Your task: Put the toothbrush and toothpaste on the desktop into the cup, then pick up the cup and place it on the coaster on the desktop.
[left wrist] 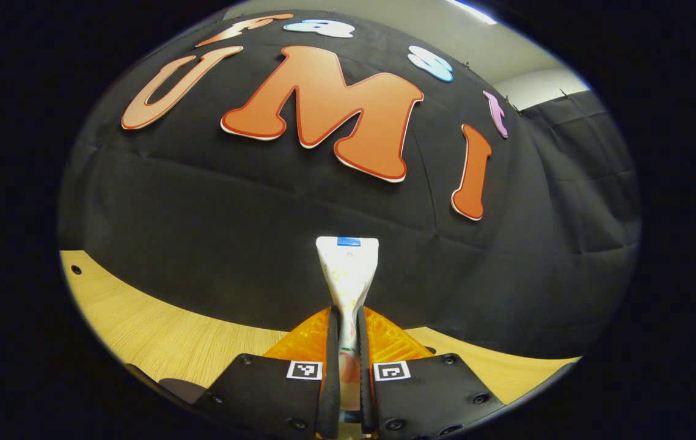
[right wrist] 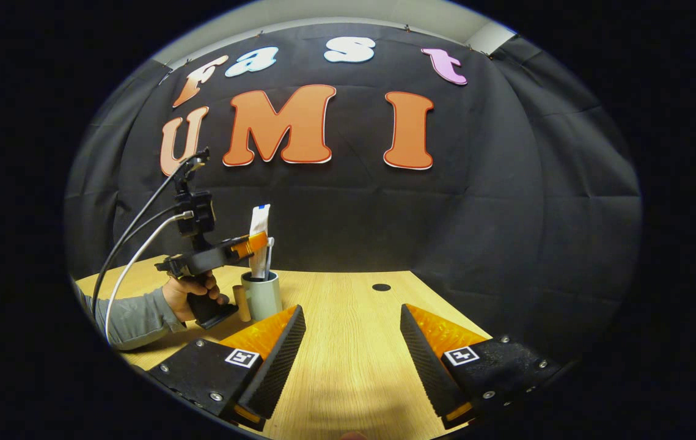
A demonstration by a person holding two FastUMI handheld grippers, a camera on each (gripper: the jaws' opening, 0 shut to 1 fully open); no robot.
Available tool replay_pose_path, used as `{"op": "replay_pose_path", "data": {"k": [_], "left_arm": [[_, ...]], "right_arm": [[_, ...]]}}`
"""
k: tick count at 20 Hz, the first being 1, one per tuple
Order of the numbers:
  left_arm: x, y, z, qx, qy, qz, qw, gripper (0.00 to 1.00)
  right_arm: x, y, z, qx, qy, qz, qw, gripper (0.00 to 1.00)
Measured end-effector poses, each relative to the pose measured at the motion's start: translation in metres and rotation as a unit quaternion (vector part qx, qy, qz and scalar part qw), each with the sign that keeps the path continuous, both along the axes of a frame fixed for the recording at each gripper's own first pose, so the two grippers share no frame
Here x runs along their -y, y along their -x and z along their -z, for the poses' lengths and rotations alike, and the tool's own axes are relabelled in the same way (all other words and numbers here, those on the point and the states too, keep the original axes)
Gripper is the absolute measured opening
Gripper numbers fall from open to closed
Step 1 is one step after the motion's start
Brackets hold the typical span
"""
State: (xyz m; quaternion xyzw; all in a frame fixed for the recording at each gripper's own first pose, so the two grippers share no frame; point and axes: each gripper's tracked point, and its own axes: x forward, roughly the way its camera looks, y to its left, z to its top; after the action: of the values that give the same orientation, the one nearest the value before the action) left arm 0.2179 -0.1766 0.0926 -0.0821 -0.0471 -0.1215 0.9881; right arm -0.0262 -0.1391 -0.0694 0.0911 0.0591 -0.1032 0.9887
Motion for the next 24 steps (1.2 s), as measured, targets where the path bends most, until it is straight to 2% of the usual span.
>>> {"op": "replay_pose_path", "data": {"k": [9,13,17,18,20,22,23,24], "left_arm": [[-0.001,0.021,0.028,-0.04,-0.015,0.007,0.999,0.18],[0.003,0.033,0.032,-0.061,-0.012,0.035,0.997,0.22],[-0.004,0.043,0.022,-0.061,-0.031,0.04,0.997,0.4],[-0.007,0.048,0.017,-0.057,-0.029,0.043,0.997,0.36],[-0.013,0.056,0.014,-0.061,-0.033,0.048,0.996,0.4],[-0.02,0.066,0.01,-0.067,-0.037,0.054,0.996,0.48],[-0.026,0.071,0.009,-0.068,-0.041,0.053,0.995,0.52],[-0.033,0.077,0.006,-0.066,-0.046,0.05,0.995,0.6]], "right_arm": [[-0.018,-0.009,0.0,-0.016,-0.004,-0.013,1.0,0.94],[-0.029,-0.017,-0.013,-0.011,0.002,-0.023,1.0,0.94],[-0.043,-0.029,-0.023,-0.016,0.013,-0.038,0.999,0.94],[-0.048,-0.033,-0.026,-0.018,0.014,-0.044,0.999,0.94],[-0.057,-0.041,-0.026,-0.027,0.018,-0.055,0.998,0.94],[-0.066,-0.051,-0.027,-0.039,0.02,-0.067,0.997,0.94],[-0.072,-0.055,-0.028,-0.045,0.02,-0.074,0.996,0.99],[-0.077,-0.061,-0.03,-0.048,0.017,-0.083,0.995,0.94]]}}
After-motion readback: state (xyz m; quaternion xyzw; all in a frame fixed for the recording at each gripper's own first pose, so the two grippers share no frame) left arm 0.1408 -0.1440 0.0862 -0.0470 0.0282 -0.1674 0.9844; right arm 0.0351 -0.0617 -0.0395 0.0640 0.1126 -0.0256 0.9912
